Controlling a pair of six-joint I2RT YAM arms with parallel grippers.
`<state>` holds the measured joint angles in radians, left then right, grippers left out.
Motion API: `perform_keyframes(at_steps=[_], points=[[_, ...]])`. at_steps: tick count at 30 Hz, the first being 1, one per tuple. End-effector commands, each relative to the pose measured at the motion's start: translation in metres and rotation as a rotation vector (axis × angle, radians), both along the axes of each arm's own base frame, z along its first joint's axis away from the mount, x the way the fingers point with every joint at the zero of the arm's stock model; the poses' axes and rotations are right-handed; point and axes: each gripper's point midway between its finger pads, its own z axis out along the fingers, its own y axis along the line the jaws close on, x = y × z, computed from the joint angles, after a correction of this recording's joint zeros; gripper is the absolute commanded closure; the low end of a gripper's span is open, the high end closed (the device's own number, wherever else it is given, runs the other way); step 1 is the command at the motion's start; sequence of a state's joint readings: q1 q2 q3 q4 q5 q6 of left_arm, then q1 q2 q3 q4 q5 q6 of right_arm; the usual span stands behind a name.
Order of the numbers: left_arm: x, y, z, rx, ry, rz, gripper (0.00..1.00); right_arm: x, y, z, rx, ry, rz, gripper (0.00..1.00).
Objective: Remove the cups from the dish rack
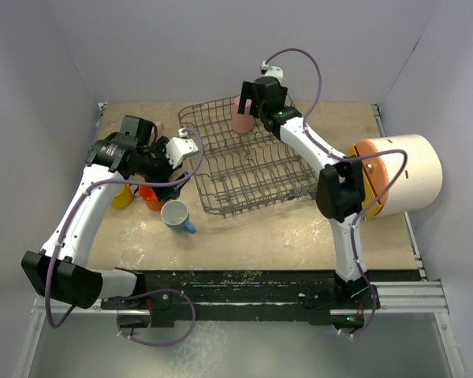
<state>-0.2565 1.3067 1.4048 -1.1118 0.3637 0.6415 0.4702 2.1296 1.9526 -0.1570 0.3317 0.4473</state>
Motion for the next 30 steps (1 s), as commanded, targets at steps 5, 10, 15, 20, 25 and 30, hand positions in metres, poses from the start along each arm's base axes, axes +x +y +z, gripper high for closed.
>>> perform_keyframes(at_steps=[5,10,15,20,25,30], points=[[-0.009,0.003,0.000,-0.010,0.008,0.043,0.01,0.057,0.007,0.011,-0.162,-0.182,0.033,0.00],[-0.007,0.006,0.000,0.004,-0.003,0.055,0.01,0.071,0.027,-0.012,-0.142,-0.201,0.089,0.00],[-0.008,0.008,0.002,0.013,-0.014,0.048,0.01,0.081,0.049,-0.034,-0.098,-0.195,0.164,0.00],[-0.008,0.007,0.000,0.018,-0.010,0.036,0.00,0.089,0.061,-0.052,-0.076,-0.187,0.195,0.00],[-0.004,0.007,-0.001,0.022,-0.012,0.037,0.01,0.095,0.065,-0.061,-0.086,-0.205,0.206,0.06],[-0.002,0.007,-0.001,0.021,-0.011,0.045,0.01,0.100,0.066,-0.055,-0.106,-0.232,0.222,0.28]])
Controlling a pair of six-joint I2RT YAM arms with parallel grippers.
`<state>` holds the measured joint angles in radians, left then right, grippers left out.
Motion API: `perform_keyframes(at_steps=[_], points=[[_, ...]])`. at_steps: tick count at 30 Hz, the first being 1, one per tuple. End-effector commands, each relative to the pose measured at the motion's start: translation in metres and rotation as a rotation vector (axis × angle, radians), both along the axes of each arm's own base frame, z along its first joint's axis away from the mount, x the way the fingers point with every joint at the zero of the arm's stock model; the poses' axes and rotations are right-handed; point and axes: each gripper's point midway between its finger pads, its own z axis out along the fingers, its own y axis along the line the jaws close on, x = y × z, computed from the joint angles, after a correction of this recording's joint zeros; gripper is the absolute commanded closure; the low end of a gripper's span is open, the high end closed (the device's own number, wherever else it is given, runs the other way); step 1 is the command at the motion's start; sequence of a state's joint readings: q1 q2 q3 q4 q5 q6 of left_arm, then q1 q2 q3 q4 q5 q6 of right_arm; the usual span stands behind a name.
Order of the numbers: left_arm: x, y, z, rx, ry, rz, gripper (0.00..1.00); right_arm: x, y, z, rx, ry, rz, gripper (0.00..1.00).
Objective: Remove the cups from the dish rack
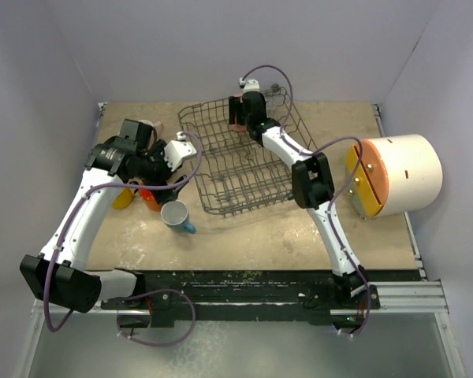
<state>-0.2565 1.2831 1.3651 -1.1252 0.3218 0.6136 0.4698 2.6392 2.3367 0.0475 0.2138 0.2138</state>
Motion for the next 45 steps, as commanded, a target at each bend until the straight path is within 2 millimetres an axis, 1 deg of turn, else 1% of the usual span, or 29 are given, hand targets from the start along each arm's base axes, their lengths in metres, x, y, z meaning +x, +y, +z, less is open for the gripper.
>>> perform_keyframes(at_steps=[1,3,4,5,7,9,12,13,17,19,20,21,23,24,25,27,28,32,34,35,36,37,39,41,45], points=[[0.007,-0.002,0.009,-0.007,-0.045,0.000,0.01,0.014,0.010,0.061,0.035,-0.144,0.039,0.34],[0.008,-0.001,0.008,-0.002,-0.051,0.004,0.01,0.013,0.011,0.064,0.035,-0.142,0.046,0.45],[0.009,0.000,0.007,0.002,-0.053,0.007,0.01,0.013,0.011,0.068,0.037,-0.145,0.050,0.49],[0.009,0.001,0.006,0.006,-0.051,0.009,0.01,0.012,0.010,0.074,0.040,-0.154,0.050,0.51],[0.007,0.003,0.002,0.016,-0.042,0.012,0.01,0.010,0.009,0.092,0.047,-0.182,0.050,0.52],[0.005,0.005,0.001,0.022,-0.039,0.018,0.01,0.007,0.006,0.123,0.057,-0.234,0.048,0.52],[0.002,0.005,0.006,0.014,-0.047,0.028,0.01,-0.005,0.006,0.171,0.085,-0.285,0.067,0.54],[-0.001,0.005,0.009,0.005,-0.051,0.028,0.01,-0.014,0.005,0.195,0.098,-0.310,0.073,0.55],[-0.007,0.002,0.021,-0.026,-0.072,0.028,0.01,-0.045,0.001,0.237,0.124,-0.322,0.098,0.58],[-0.007,-0.001,0.030,-0.050,-0.103,0.025,0.01,-0.065,0.001,0.251,0.161,-0.308,0.127,0.59],[-0.006,-0.001,0.036,-0.061,-0.135,0.024,0.01,-0.078,0.003,0.254,0.177,-0.295,0.151,0.60],[-0.005,-0.001,0.042,-0.076,-0.180,0.026,0.01,-0.096,0.001,0.272,0.214,-0.304,0.176,0.60],[-0.003,-0.003,0.059,-0.107,-0.292,0.011,0.01,-0.126,0.004,0.276,0.274,-0.268,0.237,0.62],[-0.005,-0.005,0.073,-0.130,-0.360,-0.005,0.01,-0.142,0.004,0.276,0.306,-0.243,0.268,0.62],[-0.007,-0.007,0.082,-0.148,-0.409,-0.031,0.01,-0.158,0.005,0.265,0.333,-0.196,0.292,0.63],[-0.013,-0.014,0.096,-0.177,-0.496,-0.104,0.01,-0.191,0.005,0.266,0.410,-0.144,0.345,0.63],[-0.015,-0.016,0.100,-0.178,-0.532,-0.142,0.01,-0.208,0.006,0.266,0.455,-0.114,0.371,0.63],[-0.020,-0.026,0.119,-0.195,-0.655,-0.256,0.01,-0.282,0.012,0.286,0.741,-0.019,0.522,0.62],[-0.023,-0.032,0.133,-0.228,-0.713,-0.286,0.00,-0.316,0.014,0.297,0.927,0.047,0.599,0.62],[-0.025,-0.035,0.140,-0.248,-0.736,-0.300,0.01,-0.329,0.015,0.299,1.013,0.088,0.635,0.62],[-0.028,-0.038,0.147,-0.269,-0.758,-0.322,0.02,-0.340,0.016,0.301,1.065,0.106,0.674,0.62],[-0.032,-0.042,0.153,-0.292,-0.774,-0.338,0.04,-0.351,0.018,0.305,1.162,0.166,0.697,0.62],[-0.037,-0.046,0.166,-0.337,-0.796,-0.346,0.09,-0.369,0.023,0.312,1.255,0.211,0.750,0.64],[-0.040,-0.048,0.177,-0.364,-0.814,-0.343,0.12,-0.380,0.033,0.318,1.295,0.256,0.788,0.65],[-0.043,-0.045,0.193,-0.366,-0.860,-0.330,0.12,-0.403,0.052,0.330,1.355,0.328,0.873,0.66]])
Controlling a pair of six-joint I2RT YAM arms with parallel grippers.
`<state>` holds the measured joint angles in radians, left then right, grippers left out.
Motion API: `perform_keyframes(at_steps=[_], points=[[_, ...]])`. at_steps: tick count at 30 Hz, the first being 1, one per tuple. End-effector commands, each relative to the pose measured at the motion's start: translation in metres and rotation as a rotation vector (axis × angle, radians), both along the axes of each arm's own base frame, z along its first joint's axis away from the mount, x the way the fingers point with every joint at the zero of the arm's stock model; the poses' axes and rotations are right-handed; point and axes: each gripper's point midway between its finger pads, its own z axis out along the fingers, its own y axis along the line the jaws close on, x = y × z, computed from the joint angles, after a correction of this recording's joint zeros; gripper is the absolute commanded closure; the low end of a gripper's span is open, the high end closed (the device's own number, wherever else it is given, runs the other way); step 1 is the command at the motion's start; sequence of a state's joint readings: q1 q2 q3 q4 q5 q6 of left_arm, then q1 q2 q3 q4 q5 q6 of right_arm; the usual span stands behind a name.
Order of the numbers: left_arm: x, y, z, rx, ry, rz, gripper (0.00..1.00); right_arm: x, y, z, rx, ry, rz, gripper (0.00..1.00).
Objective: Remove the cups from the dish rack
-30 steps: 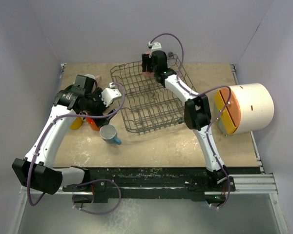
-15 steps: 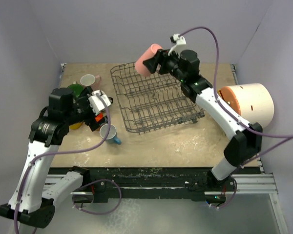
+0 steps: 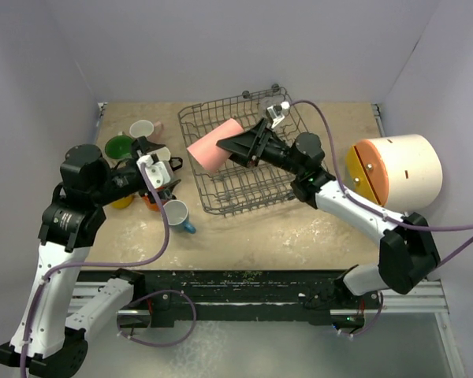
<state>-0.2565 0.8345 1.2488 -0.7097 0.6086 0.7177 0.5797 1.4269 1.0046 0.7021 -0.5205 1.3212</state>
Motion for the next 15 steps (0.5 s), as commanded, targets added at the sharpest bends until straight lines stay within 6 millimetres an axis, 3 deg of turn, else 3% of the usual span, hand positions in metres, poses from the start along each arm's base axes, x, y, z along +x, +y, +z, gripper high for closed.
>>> perform_keyframes(at_steps=[1,9,15], points=[[-0.011,-0.006,0.046,-0.064,-0.135,-0.043,0.12,-0.052,0.013,0.076,0.250,-0.054,0.189,0.67],[-0.023,-0.001,0.077,-0.106,-0.242,-0.029,0.20,-0.084,0.030,0.068,0.384,0.062,0.264,0.71],[-0.039,-0.010,0.073,-0.139,-0.166,-0.095,0.28,-0.096,0.039,0.069,0.430,0.091,0.266,0.72]])
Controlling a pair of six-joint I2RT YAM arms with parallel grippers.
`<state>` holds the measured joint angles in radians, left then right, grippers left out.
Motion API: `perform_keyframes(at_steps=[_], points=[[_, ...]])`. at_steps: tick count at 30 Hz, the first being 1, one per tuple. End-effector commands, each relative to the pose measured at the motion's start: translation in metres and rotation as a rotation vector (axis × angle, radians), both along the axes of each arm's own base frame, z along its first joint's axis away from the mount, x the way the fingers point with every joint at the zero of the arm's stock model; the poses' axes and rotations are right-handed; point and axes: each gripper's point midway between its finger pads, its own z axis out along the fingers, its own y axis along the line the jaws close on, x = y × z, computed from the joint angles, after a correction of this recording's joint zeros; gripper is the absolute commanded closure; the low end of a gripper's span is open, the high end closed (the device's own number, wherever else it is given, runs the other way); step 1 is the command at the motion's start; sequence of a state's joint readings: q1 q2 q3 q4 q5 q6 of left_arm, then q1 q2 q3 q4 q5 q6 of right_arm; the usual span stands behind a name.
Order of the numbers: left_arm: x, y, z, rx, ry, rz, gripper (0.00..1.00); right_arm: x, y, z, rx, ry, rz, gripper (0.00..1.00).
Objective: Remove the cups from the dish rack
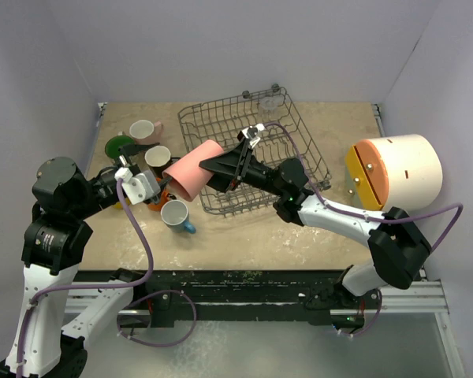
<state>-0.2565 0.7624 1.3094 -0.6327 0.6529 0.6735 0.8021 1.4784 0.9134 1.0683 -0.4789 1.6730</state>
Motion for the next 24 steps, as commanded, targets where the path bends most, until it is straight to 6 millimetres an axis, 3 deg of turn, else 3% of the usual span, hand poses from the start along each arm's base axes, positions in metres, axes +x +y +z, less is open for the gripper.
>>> perform_keyframes(at_steps=[1,11,19,21,24], points=[[-0.013,-0.008,0.015,-0.047,0.004,-0.062,0.29,-0.013,-0.010,0.043,0.176,-0.035,-0.013,0.73],[-0.012,-0.005,0.005,-0.026,0.014,-0.045,0.44,-0.030,-0.002,0.051,0.281,0.015,0.019,0.73],[-0.012,-0.006,0.002,-0.041,0.056,-0.043,0.70,-0.038,0.013,0.038,0.246,0.038,0.041,0.63],[-0.011,-0.007,-0.006,-0.033,0.084,-0.043,0.79,-0.038,0.011,0.035,0.238,0.038,0.030,0.53],[-0.008,-0.007,-0.020,-0.017,0.130,-0.041,0.96,-0.038,0.013,0.025,0.171,0.017,0.002,0.24]])
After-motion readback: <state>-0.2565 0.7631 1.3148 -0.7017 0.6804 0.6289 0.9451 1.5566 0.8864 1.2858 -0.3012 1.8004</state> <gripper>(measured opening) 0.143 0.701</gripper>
